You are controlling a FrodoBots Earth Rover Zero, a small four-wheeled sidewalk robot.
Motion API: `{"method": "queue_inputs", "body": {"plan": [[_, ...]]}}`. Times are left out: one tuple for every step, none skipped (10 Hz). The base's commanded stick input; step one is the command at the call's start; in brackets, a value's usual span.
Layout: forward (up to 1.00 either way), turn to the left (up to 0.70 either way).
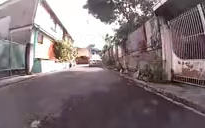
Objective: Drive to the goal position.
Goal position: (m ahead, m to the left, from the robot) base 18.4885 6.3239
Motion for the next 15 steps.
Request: {"method": "queue_inputs", "body": {"plan": [[0.70, 0.00], [0.70, 0.00], [0.70, 0.00], [0.70, 0.00], [0.70, 0.00], [0.70, 0.00], [0.70, 0.00], [0.70, 0.00], [0.70, 0.00], [0.70, 0.00], [0.70, 0.00], [0.70, 0.00], [0.70, 0.00], [0.70, 0.00], [0.70, 0.00]]}}
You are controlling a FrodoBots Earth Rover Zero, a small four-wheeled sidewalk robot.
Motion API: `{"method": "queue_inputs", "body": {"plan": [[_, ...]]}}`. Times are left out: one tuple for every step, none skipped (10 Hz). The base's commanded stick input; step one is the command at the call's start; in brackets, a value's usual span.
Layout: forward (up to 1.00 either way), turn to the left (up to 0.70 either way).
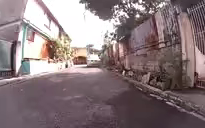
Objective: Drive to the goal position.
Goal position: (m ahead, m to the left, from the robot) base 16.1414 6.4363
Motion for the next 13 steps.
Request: {"method": "queue_inputs", "body": {"plan": [[0.70, 0.00], [0.70, 0.00], [0.70, 0.00], [0.70, 0.00], [0.70, 0.00], [0.70, 0.00], [0.70, 0.00], [0.70, 0.00], [0.70, 0.00], [0.70, 0.00], [0.70, 0.00], [0.70, 0.00], [0.70, 0.00]]}}
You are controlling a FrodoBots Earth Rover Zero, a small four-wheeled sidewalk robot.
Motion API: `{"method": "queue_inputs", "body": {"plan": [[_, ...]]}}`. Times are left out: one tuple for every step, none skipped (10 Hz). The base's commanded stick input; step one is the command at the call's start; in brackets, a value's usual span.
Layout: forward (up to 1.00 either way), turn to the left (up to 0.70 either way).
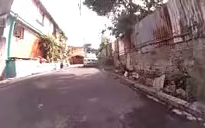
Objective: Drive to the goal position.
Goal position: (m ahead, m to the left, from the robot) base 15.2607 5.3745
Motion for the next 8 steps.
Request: {"method": "queue_inputs", "body": {"plan": [[0.70, 0.00], [0.70, 0.08], [0.70, 0.24], [0.70, 0.29], [0.70, 0.11], [0.70, 0.00], [0.70, 0.00], [0.70, 0.00]]}}
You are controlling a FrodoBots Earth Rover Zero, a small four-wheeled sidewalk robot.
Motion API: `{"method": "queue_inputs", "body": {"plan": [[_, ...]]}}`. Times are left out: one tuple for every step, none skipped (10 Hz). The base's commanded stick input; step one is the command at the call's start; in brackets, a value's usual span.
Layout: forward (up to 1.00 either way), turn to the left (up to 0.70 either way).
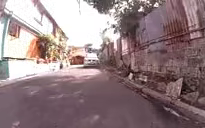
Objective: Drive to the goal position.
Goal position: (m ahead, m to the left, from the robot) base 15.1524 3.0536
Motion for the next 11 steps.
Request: {"method": "queue_inputs", "body": {"plan": [[0.70, 0.00], [0.70, 0.00], [0.70, 0.00], [0.70, 0.00], [0.70, 0.00], [0.70, 0.00], [0.70, 0.00], [0.70, 0.00], [0.70, 0.00], [0.70, 0.00], [0.70, 0.00]]}}
